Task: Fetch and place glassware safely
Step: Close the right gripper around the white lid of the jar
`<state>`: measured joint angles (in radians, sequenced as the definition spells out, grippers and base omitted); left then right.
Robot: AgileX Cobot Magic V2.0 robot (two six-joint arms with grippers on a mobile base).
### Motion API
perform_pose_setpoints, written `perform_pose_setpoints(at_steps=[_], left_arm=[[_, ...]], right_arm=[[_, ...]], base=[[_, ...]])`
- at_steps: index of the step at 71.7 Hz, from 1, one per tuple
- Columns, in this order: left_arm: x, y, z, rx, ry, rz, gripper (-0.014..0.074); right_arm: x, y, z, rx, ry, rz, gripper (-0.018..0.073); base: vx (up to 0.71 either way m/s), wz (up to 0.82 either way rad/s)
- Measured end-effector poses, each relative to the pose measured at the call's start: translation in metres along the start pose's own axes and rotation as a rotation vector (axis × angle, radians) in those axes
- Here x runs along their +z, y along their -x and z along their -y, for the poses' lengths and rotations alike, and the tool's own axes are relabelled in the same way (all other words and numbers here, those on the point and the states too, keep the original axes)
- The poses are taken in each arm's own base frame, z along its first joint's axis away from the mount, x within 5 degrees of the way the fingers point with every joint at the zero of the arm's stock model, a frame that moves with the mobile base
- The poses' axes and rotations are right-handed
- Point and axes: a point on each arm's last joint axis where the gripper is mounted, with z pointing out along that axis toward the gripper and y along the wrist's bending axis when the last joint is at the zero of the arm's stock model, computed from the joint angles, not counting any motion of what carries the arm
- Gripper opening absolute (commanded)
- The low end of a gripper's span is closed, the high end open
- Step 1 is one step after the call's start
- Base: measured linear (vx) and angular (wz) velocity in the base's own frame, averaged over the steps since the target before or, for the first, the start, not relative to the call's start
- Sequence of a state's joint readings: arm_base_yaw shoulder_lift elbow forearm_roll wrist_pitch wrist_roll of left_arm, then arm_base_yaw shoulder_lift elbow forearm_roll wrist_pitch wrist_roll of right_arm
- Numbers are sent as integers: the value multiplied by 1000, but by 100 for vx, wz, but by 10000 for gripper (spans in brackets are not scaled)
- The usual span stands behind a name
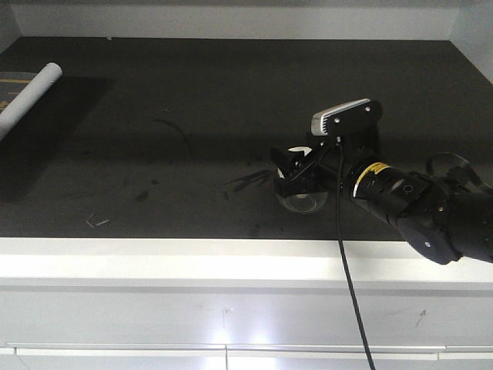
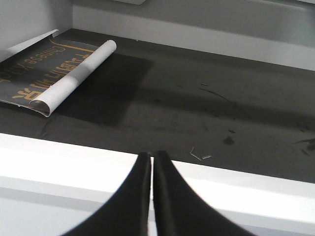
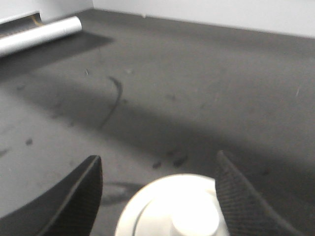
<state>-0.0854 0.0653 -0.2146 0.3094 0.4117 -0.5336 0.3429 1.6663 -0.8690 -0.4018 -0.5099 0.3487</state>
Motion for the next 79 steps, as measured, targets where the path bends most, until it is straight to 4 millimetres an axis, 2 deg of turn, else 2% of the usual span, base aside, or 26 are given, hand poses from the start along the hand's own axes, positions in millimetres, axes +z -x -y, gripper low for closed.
perform_pose_setpoints(at_steps=[14, 23, 32, 50, 79], left_arm=[[0, 0, 0, 0, 0, 0, -7], [0, 0, 0, 0, 0, 0, -7], [0, 0, 0, 0, 0, 0, -7], [0, 0, 0, 0, 0, 0, -7], [0, 0, 0, 0, 0, 0, -7]], right_arm=[[8, -12, 1, 7, 9, -18, 456], [12, -14, 1, 13, 15, -6, 391], [14, -15, 1, 18, 17, 2, 284], [14, -15, 1, 15, 18, 5, -15], [15, -14, 0, -2, 33, 25, -4]], base=[[0, 0], [0, 0], [0, 0], [0, 0], [0, 0]])
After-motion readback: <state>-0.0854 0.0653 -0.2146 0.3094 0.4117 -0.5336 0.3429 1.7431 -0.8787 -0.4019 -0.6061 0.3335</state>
